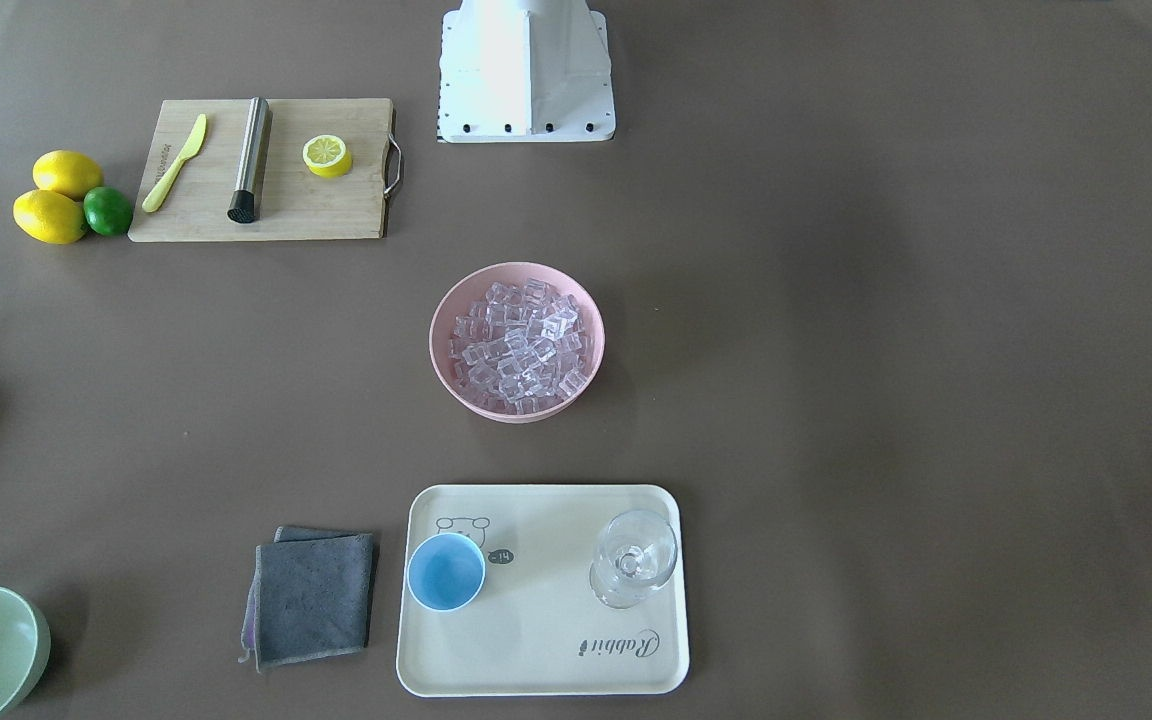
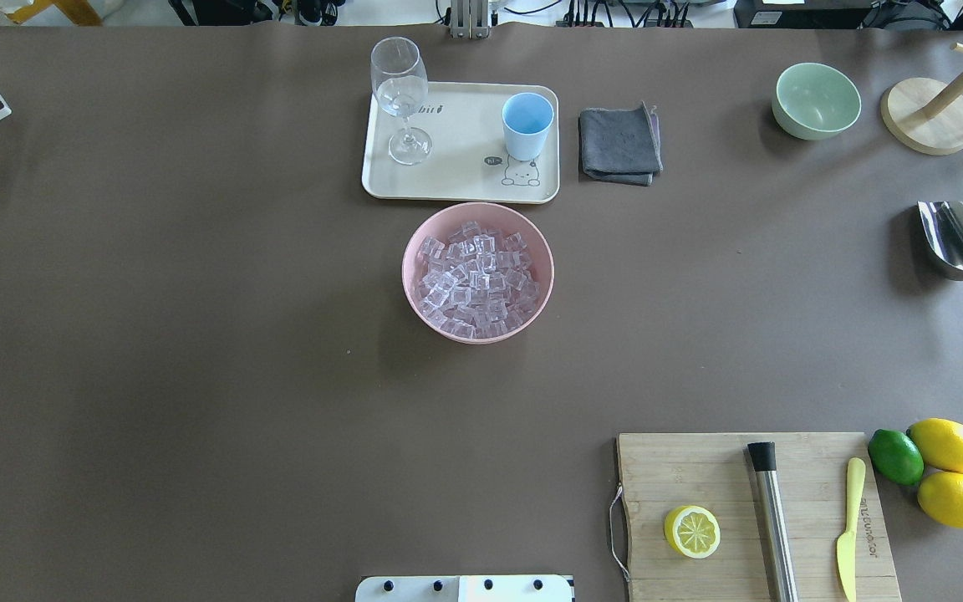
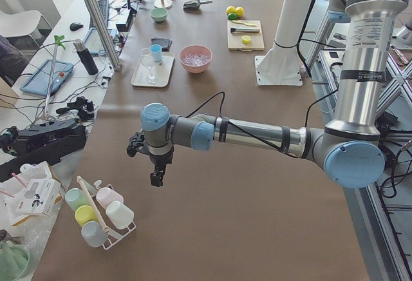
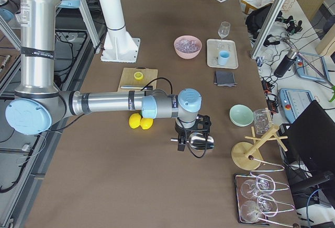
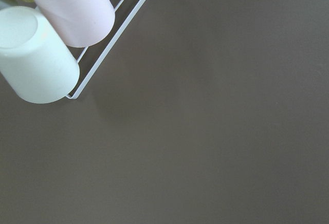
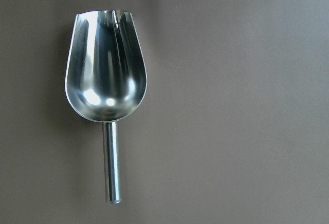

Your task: Put ice in cup with scoop

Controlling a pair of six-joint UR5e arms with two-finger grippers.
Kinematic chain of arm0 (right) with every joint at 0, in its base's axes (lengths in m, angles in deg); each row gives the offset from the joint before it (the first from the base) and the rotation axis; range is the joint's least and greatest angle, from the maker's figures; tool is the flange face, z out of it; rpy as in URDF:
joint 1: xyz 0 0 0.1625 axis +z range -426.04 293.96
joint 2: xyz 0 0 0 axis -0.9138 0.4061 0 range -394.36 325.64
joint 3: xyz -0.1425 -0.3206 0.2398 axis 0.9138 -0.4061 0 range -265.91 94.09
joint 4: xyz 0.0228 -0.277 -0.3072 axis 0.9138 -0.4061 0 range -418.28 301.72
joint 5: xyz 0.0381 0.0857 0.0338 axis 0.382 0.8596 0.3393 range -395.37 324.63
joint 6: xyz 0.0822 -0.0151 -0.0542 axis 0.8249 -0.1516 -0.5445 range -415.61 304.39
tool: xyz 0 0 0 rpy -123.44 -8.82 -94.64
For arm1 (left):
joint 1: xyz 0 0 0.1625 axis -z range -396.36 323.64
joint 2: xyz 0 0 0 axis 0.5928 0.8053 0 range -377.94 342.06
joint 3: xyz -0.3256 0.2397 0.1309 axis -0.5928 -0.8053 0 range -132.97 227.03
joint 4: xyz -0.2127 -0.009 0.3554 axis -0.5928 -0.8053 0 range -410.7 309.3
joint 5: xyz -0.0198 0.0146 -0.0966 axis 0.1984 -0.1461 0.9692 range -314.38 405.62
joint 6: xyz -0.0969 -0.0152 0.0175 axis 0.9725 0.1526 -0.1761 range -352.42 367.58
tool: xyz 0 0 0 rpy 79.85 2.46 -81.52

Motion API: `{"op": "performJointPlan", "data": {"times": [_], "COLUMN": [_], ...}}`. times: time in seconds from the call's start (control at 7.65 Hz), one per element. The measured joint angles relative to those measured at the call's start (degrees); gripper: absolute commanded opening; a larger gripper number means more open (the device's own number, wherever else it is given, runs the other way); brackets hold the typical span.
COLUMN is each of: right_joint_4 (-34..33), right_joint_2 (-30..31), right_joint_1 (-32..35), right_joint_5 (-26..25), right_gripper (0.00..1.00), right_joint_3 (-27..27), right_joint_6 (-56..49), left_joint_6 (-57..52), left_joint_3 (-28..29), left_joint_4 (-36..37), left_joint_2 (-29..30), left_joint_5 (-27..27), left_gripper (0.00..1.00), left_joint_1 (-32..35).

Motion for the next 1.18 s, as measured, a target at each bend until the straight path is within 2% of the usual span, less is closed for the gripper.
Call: {"op": "performJointPlan", "data": {"times": [0.26, 0.52, 0.78, 0.92, 1.18], "right_joint_4": [10.47, 20.76, 31.21, 37.01, 42.75], "right_joint_2": [1.74, 4.33, 7.39, 8.19, 8.23], "right_joint_1": [-4.98, -8.17, -11.39, -12.56, -14.37], "right_joint_5": [-1.59, -3.26, -6.68, -7.81, -8.8], "right_gripper": [1.0, 1.0, 1.0, 1.0, 1.0], "right_joint_3": [0.4, -0.35, -1.79, -4.16, -7.61], "right_joint_6": [12.31, 19.06, 25.57, 27.5, 29.23], "left_joint_6": [-2.35, -4.94, -14.85, -21.5, -28.54], "left_joint_3": [-0.74, -3.64, -7.11, -7.49, -6.66], "left_joint_4": [-0.07, -0.28, -0.98, -1.38, -3.24], "left_joint_2": [1.2, 4.23, 6.1, 7.65, 11.78], "left_joint_5": [-0.54, -5.37, -8.39, -8.71, -8.67], "left_gripper": [0.99, 0.99, 0.99, 0.99, 0.99], "left_joint_1": [-4.92, -12.76, -19.06, -21.08, -26.54]}}
